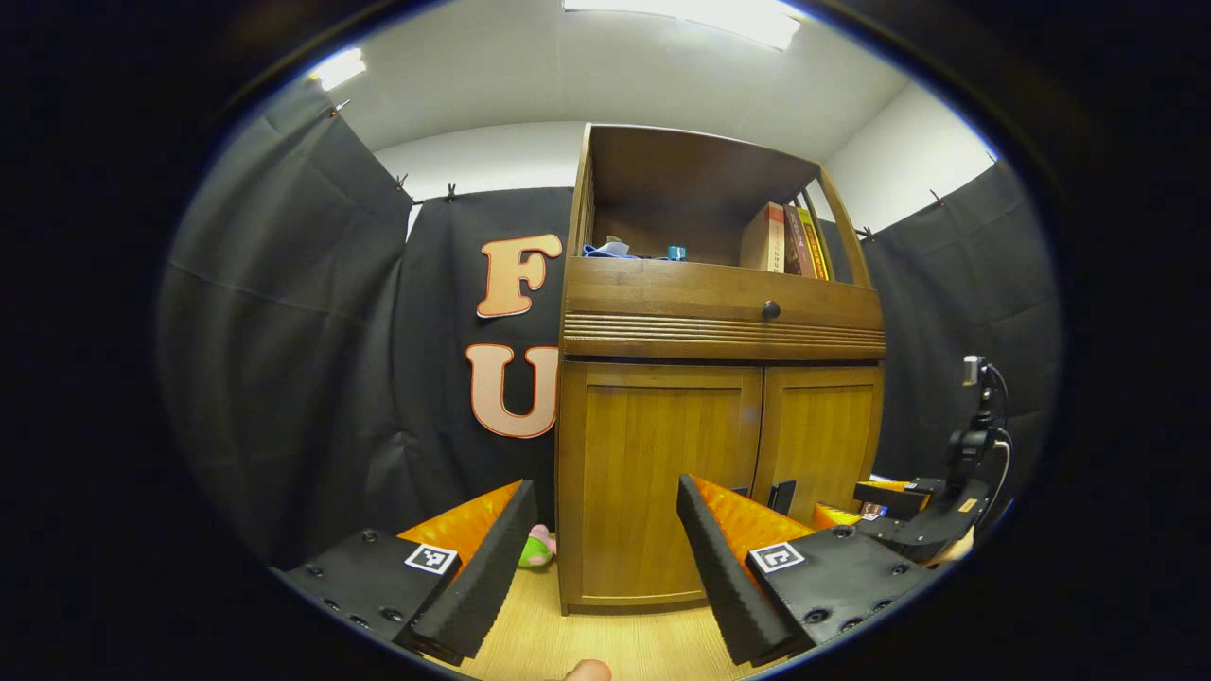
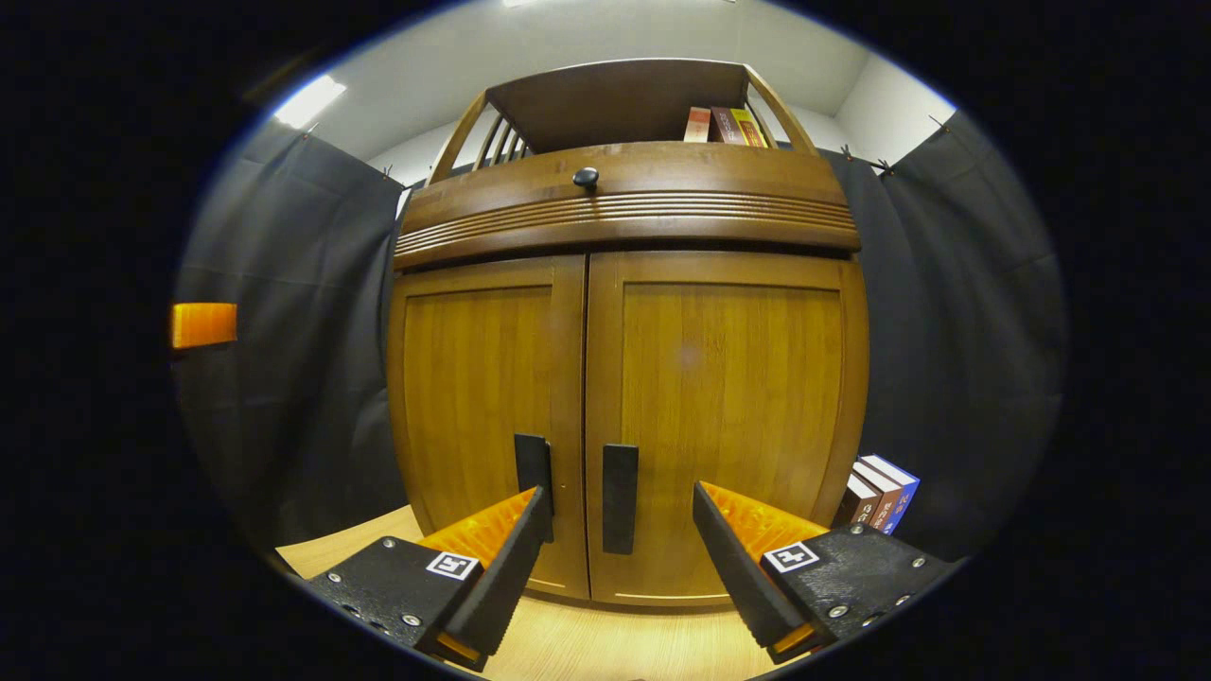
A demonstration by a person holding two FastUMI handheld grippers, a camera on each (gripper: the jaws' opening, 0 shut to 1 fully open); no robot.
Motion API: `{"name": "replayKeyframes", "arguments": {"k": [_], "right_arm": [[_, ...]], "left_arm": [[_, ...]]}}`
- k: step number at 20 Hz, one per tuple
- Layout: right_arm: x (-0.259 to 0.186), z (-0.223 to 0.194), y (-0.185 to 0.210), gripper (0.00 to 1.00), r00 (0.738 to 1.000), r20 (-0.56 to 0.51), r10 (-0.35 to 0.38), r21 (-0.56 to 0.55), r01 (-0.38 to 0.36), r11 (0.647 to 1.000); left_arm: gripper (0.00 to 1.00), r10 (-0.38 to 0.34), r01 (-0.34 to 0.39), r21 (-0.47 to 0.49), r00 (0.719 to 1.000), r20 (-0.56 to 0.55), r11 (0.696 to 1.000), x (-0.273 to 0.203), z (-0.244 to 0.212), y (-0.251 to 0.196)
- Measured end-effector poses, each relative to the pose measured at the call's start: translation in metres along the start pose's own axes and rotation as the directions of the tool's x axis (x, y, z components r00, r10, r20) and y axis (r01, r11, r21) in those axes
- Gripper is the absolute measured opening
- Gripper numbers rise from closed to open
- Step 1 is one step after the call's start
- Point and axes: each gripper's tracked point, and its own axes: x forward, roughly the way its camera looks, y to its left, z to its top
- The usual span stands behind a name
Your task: Open the right door of the double-door shoe cabinet with the right hand, and open the left door with the left hand.
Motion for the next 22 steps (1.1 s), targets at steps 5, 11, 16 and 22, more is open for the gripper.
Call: {"name": "replayKeyframes", "arguments": {"k": [5,11,16,22], "right_arm": [[0.036,-0.021,0.0,0.94,1.0,-0.008,-0.021,-0.001,0.021,1.0],[0.078,-0.043,-0.002,0.94,0.998,-0.033,-0.049,0.01,0.049,0.999],[0.101,-0.058,0.003,0.84,0.996,-0.071,-0.051,0.028,0.053,0.998],[0.112,-0.062,0.0,0.55,0.995,-0.072,-0.069,0.033,0.071,0.997]], "left_arm": [[0.96,0.006,-0.006,0.001,1.0,-0.013,1.0,0.006,-0.007,0.008],[0.96,0.031,-0.031,-0.006,0.999,-0.037,0.999,0.008,-0.017,0.024],[0.96,0.041,-0.041,-0.007,0.998,-0.036,0.999,0.008,-0.019,0.033],[0.95,0.074,-0.074,0.009,0.996,-0.045,0.997,0.007,-0.021,0.048]]}}
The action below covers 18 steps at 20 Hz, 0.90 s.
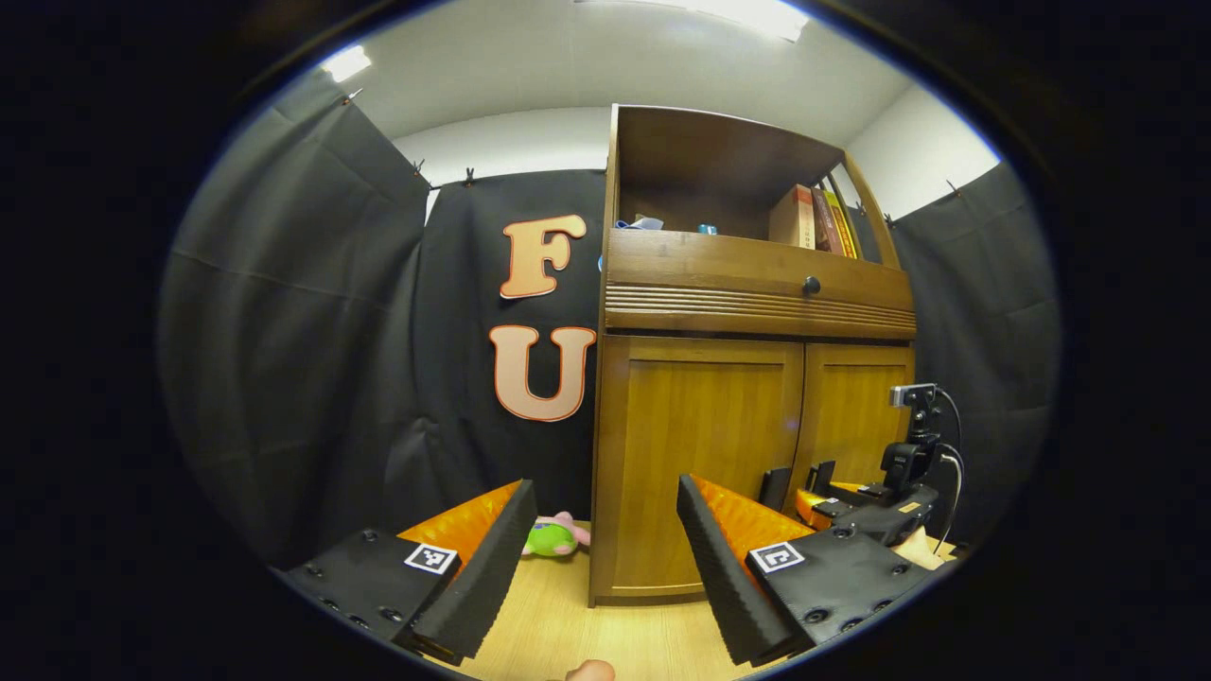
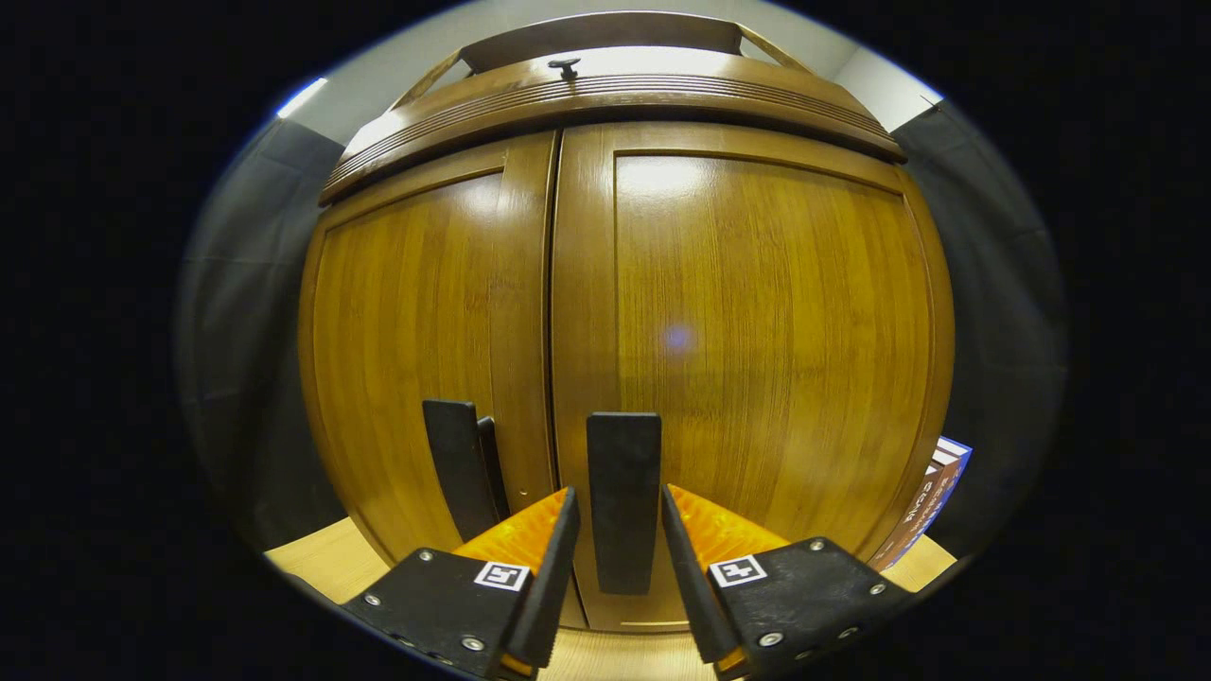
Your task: Open the right door of the double-door shoe cabinet with the right hand, and open the left door with the left hand.
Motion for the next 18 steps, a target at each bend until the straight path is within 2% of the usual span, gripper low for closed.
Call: {"name": "replayKeyframes", "arguments": {"k": [3,4,5,9,18], "right_arm": [[0.0,-0.002,-0.001,0.4,1.0,-0.003,0.0,0.011,0.0,1.0],[0.0,-0.003,-0.001,0.27,1.0,-0.006,0.006,0.013,-0.006,1.0],[-0.001,-0.003,-0.001,0.37,1.0,-0.008,0.011,0.012,-0.01,1.0],[-0.012,-0.005,-0.002,0.34,1.0,-0.007,0.021,-0.01,-0.021,1.0],[-0.073,-0.007,-0.011,0.33,0.993,-0.005,0.118,-0.004,-0.118,0.993]], "left_arm": [[0.94,0.009,-0.009,0.006,1.0,0.03,1.0,-0.006,0.009,-0.001],[0.98,0.004,-0.005,0.006,0.999,0.036,1.0,-0.007,0.01,-0.003],[0.96,-0.004,0.004,0.005,0.999,0.038,1.0,-0.008,0.009,-0.007],[0.96,-0.037,0.037,-0.013,0.999,-0.001,0.999,-0.007,-0.001,-0.018],[0.95,-0.024,0.024,0.01,0.999,0.029,1.0,-0.018,0.012,-0.024]]}}
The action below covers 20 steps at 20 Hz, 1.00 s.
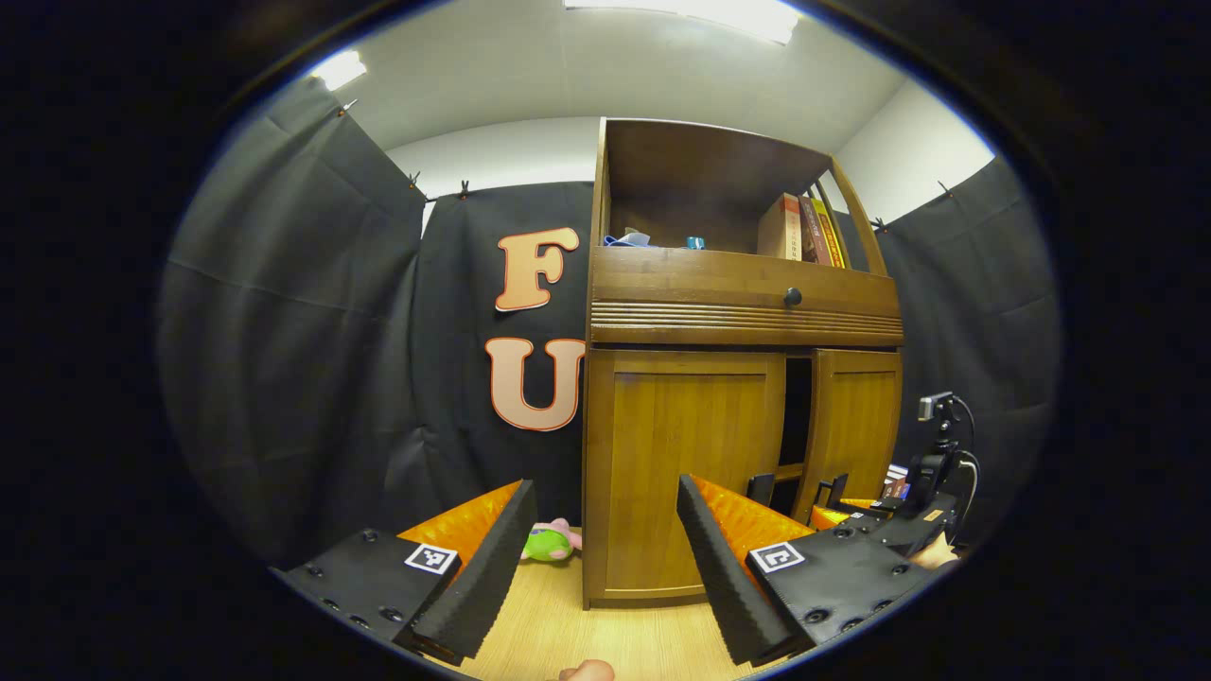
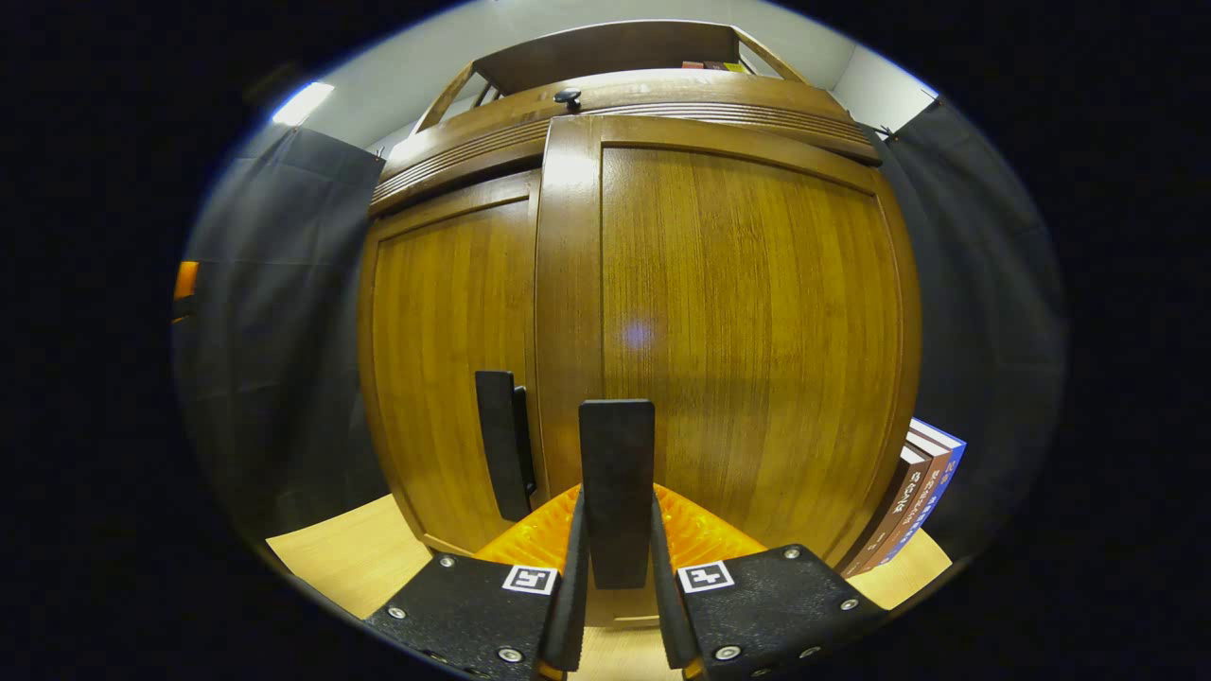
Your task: Open the right door of the double-door shoe cabinet with the right hand, and open the left door with the left hand.
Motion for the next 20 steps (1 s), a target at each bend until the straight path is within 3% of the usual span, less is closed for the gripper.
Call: {"name": "replayKeyframes", "arguments": {"k": [7,18,19,20], "right_arm": [[-0.053,-0.001,-0.015,0.32,0.999,0.004,0.033,0.016,-0.033,0.999],[-0.115,-0.004,-0.049,0.31,1.0,-0.006,0.012,0.011,-0.012,1.0],[-0.118,-0.004,-0.052,0.29,1.0,-0.008,0.009,0.019,-0.009,1.0],[-0.123,-0.003,-0.054,0.21,1.0,-0.012,0.007,0.022,-0.007,1.0]], "left_arm": [[0.95,-0.019,0.019,0.006,1.0,0.016,1.0,-0.008,0.007,-0.011],[0.96,-0.04,0.04,0.009,0.999,0.023,0.999,-0.014,0.013,-0.023],[0.96,-0.044,0.044,0.011,0.999,0.025,0.999,-0.014,0.012,-0.025],[0.94,-0.05,0.049,0.013,0.999,0.023,0.999,-0.014,0.012,-0.027]]}}
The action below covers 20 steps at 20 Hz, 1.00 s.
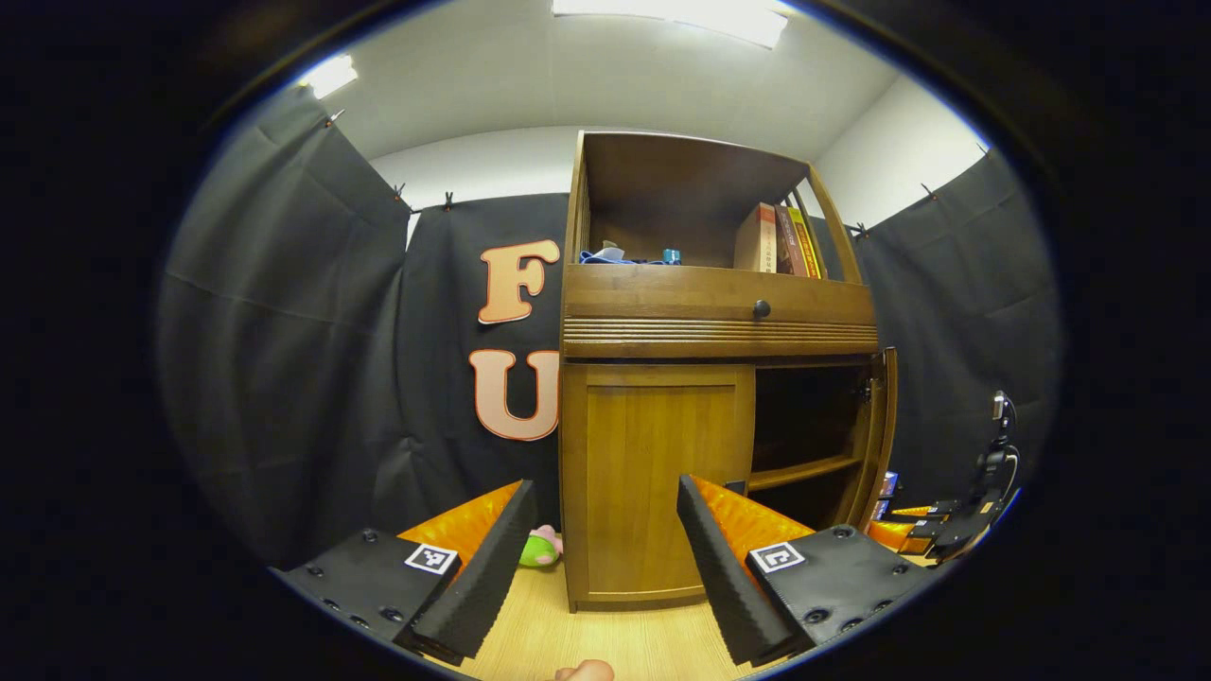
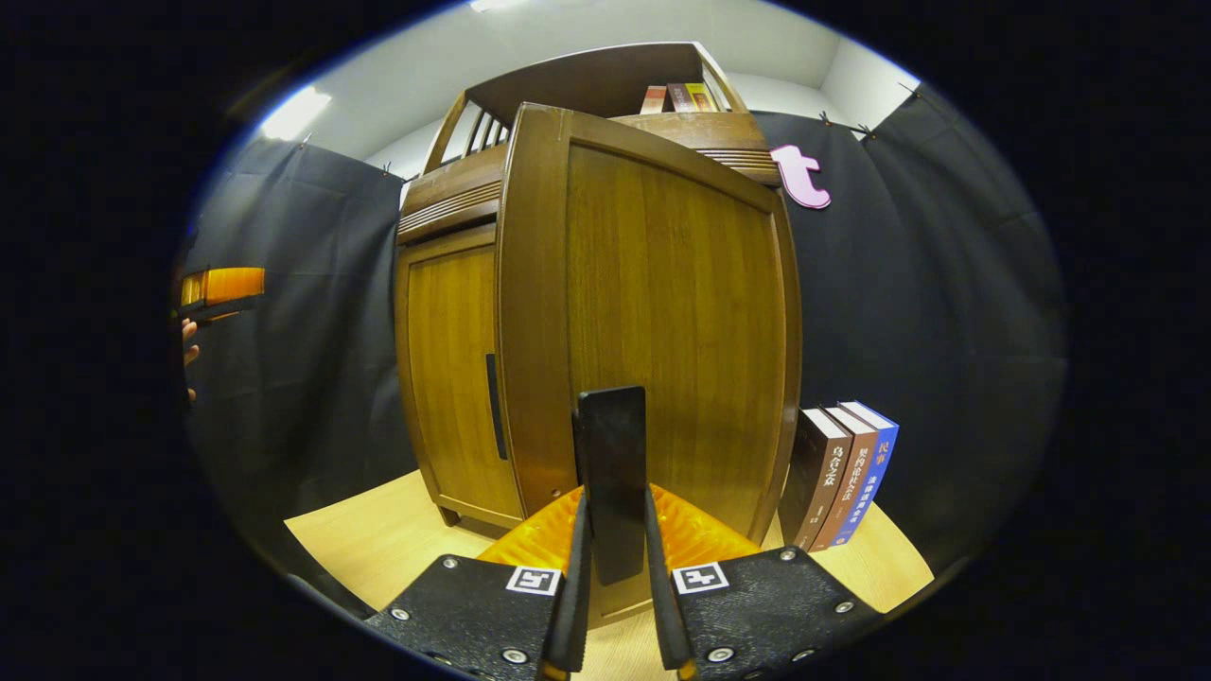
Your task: Open the right door of the double-door shoe cabinet with the right hand, and open the left door with the left hand.
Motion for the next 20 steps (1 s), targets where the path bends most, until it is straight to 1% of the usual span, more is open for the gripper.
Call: {"name": "replayKeyframes", "arguments": {"k": [1,2,3,4,5,7,8,9,13,14,16,18,19,20], "right_arm": [[-0.002,0.0,-0.003,0.29,1.0,-0.003,-0.005,-0.004,0.005,1.0],[-0.006,0.0,-0.006,0.29,1.0,-0.005,-0.011,-0.011,0.011,1.0],[-0.009,0.0,-0.008,0.29,1.0,-0.005,-0.017,-0.018,0.017,1.0],[-0.012,0.001,-0.011,0.2,1.0,-0.005,-0.022,-0.019,0.022,1.0],[-0.015,0.0,-0.014,0.27,1.0,-0.005,-0.026,-0.017,0.026,1.0],[-0.022,0.001,-0.019,0.27,0.999,-0.005,-0.036,-0.015,0.036,0.999],[-0.026,0.002,-0.022,0.34,0.999,-0.006,-0.043,-0.014,0.043,0.999],[-0.028,0.001,-0.026,0.25,0.999,-0.007,-0.051,-0.015,0.051,0.999],[-0.042,0.002,-0.043,0.21,0.996,-0.01,-0.093,-0.027,0.093,0.995],[-0.046,0.002,-0.047,0.29,0.994,-0.008,-0.105,-0.04,0.105,0.994],[-0.053,0.003,-0.057,0.16,0.992,-0.001,-0.126,-0.06,0.126,0.99],[-0.06,0.002,-0.069,0.24,0.989,0.0,-0.146,-0.063,0.146,0.987],[-0.063,0.002,-0.075,0.13,0.987,-0.001,-0.158,-0.059,0.157,0.986],[-0.065,0.002,-0.082,0.11,0.986,-0.002,-0.168,-0.056,0.168,0.984]], "left_arm": [[0.94,-0.004,0.004,0.001,1.0,-0.002,1.0,0.0,-0.001,-0.002],[0.94,-0.007,0.007,0.001,1.0,-0.005,1.0,-0.001,-0.001,-0.003],[0.94,-0.01,0.01,-0.001,1.0,-0.008,1.0,-0.001,-0.003,-0.004],[0.94,-0.011,0.011,-0.003,1.0,-0.01,1.0,-0.001,-0.003,-0.005],[0.96,-0.01,0.01,-0.005,1.0,-0.011,1.0,-0.001,-0.003,-0.006],[0.96,-0.01,0.01,-0.006,1.0,-0.011,1.0,0.0,-0.003,-0.006],[0.94,-0.011,0.011,-0.006,1.0,-0.011,1.0,0.001,-0.002,-0.007],[0.94,-0.015,0.015,-0.006,1.0,-0.011,1.0,0.001,-0.003,-0.009],[0.96,-0.026,0.026,0.001,1.0,-0.016,1.0,0.004,-0.005,-0.016],[0.96,-0.029,0.029,-0.001,0.999,-0.019,1.0,0.005,-0.006,-0.018],[0.96,-0.028,0.028,-0.011,0.999,-0.025,1.0,0.007,-0.01,-0.02],[0.95,-0.031,0.031,-0.011,0.999,-0.025,0.999,0.01,-0.009,-0.024],[0.96,-0.032,0.032,-0.009,0.999,-0.025,0.999,0.011,-0.01,-0.025],[0.95,-0.035,0.035,-0.008,0.999,-0.024,0.999,0.012,-0.01,-0.027]]}}
